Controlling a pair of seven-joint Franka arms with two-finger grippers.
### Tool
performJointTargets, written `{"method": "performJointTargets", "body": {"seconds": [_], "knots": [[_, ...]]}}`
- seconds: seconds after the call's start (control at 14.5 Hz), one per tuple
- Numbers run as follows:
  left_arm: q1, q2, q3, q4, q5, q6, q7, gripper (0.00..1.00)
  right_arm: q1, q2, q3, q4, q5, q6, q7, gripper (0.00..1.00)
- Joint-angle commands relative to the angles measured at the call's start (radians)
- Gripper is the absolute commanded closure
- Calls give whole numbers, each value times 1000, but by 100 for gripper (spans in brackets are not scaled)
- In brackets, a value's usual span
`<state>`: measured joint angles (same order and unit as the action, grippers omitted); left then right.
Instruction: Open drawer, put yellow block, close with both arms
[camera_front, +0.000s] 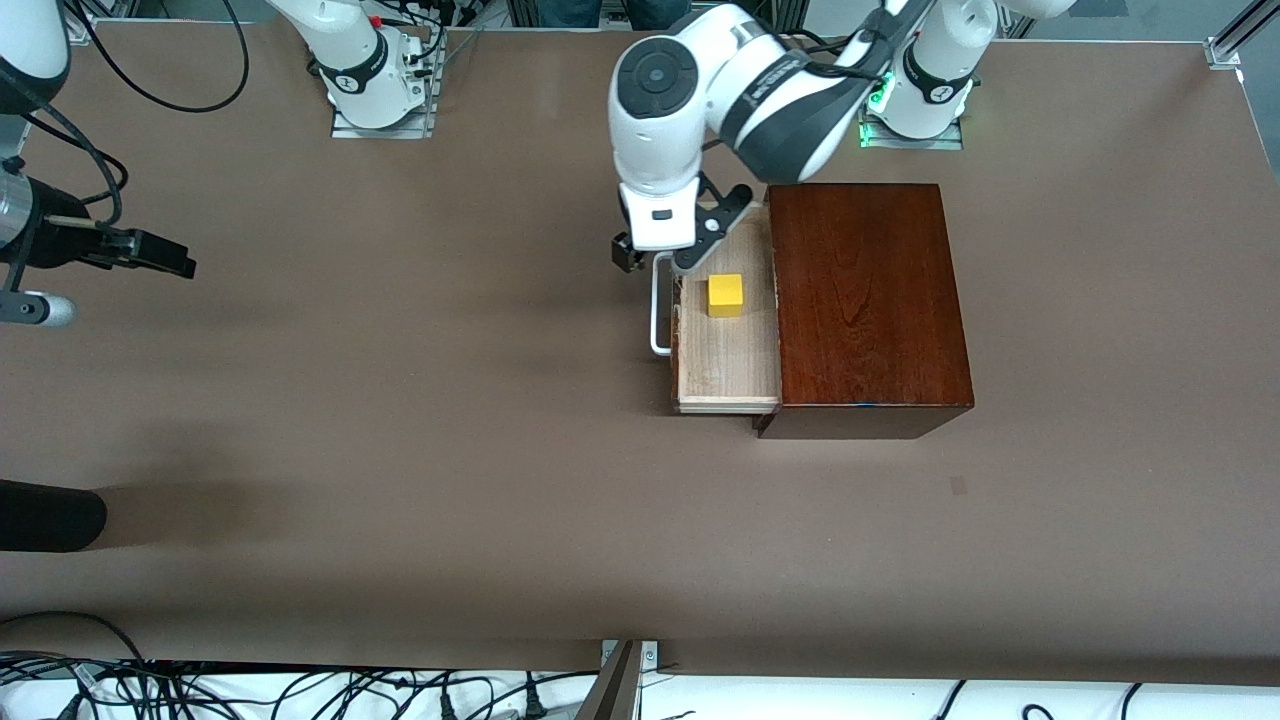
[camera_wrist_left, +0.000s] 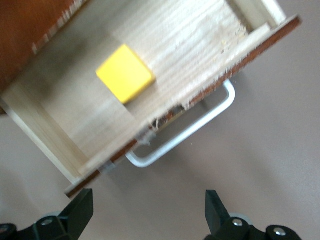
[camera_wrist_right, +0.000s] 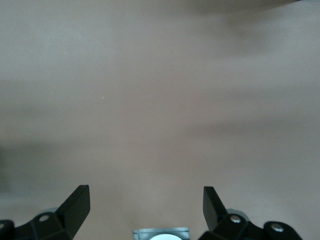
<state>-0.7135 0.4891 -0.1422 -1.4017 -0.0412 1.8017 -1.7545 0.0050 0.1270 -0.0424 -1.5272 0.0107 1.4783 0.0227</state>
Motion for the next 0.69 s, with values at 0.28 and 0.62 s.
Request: {"method": "performJointTargets", "body": {"seconds": [0.28,0.62], "knots": [[-60,167,4,161,-11,-10,-74,100,159,-124,-114,-163,18,62,-24,0],[-60,210,10,158,-6,62,-149,100,255,-76,-183,-116,17,56,-26,0]]}}
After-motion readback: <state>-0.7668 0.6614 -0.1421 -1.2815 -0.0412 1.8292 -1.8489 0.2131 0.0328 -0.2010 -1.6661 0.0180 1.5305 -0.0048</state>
